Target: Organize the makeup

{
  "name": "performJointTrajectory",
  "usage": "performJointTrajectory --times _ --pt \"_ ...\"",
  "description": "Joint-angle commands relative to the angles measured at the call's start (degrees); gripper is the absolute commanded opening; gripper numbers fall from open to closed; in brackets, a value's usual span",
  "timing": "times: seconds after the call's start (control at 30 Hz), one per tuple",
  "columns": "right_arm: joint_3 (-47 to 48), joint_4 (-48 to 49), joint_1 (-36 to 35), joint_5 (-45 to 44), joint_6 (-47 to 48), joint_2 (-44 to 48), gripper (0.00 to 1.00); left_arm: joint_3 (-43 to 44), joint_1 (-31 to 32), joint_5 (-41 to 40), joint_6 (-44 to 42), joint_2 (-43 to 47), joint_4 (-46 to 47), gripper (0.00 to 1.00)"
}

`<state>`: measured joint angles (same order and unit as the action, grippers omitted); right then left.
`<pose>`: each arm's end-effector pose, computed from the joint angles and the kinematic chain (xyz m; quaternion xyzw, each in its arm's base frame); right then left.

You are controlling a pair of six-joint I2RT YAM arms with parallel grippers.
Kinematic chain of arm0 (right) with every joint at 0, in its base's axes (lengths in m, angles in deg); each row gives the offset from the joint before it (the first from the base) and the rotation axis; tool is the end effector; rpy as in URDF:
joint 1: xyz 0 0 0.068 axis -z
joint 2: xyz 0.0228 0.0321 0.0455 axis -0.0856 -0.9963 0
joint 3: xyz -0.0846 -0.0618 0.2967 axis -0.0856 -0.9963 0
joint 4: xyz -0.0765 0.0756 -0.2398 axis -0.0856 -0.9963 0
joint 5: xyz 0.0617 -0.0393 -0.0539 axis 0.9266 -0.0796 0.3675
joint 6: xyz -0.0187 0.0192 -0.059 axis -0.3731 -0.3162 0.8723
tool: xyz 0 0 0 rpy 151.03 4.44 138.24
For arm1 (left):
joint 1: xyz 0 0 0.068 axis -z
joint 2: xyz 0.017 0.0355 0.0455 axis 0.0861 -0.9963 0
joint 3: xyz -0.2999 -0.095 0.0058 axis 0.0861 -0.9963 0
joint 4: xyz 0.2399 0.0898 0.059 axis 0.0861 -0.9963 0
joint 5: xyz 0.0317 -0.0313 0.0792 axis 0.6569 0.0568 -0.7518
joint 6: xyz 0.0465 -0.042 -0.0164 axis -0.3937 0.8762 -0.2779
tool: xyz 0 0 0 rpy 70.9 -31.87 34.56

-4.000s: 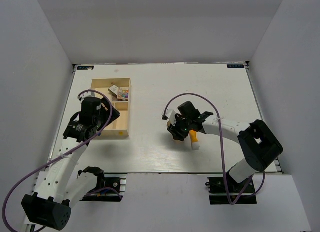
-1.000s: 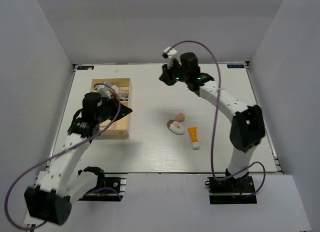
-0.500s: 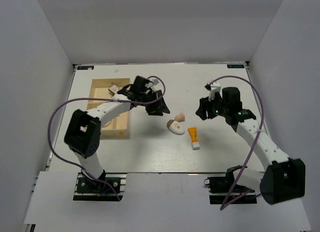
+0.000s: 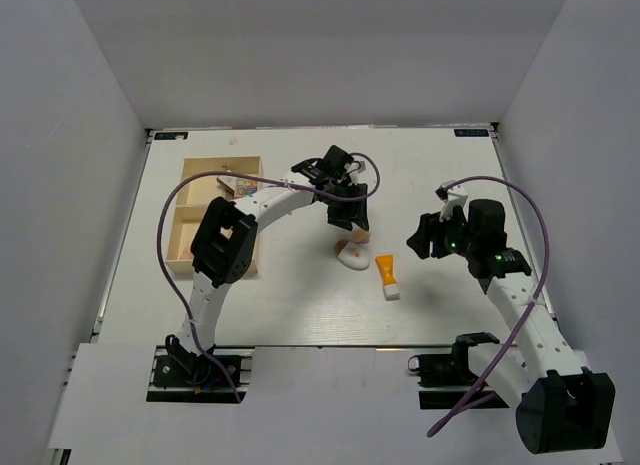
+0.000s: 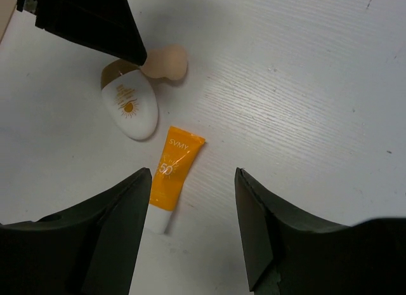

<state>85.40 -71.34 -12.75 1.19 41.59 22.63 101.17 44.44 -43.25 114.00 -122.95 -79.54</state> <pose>0.1851 0.0442 0.2888 -0.1639 0.8473 0.1871 0.4692 0.3763 -0.3346 0.2264 0.1342 0.9403 -0.2941 0.1063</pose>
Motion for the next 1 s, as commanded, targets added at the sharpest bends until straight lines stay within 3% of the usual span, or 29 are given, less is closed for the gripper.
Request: performJointTrajectory --times 0.0,0.3,0.5,0.53,0.67,0.97 --pt "-0.8 0.6 0.9 2.6 -1.5 1.1 0.61 5.2 0.7 -4.5 -3.0 -1.6 -4.2 0.61" --pt "-1.6 0.9 3.6 4.8 -3.1 1.2 0.61 8.6 2.9 -7.8 -3.8 -6.3 -6.9 0.57" --pt "-1.2 0.5 4.7 5.8 -3.1 0.7 0.61 8.7 3.9 -7.8 -3.5 -7.4 -6.8 0.37" --pt "-1.1 0.4 4.9 6.0 -3.1 0.7 0.60 8.7 3.9 -7.9 -3.3 -6.7 -6.6 0.31" --pt "-1.2 -0.1 5.4 7.7 -2.4 0.5 0.60 7.0 3.9 -10.2 -2.3 -2.2 -4.0 0.24" --pt "-3.0 -1.0 5.4 10.4 1.2 1.6 0.60 -2.9 0.5 -20.9 0.7 14.7 -2.5 0.20"
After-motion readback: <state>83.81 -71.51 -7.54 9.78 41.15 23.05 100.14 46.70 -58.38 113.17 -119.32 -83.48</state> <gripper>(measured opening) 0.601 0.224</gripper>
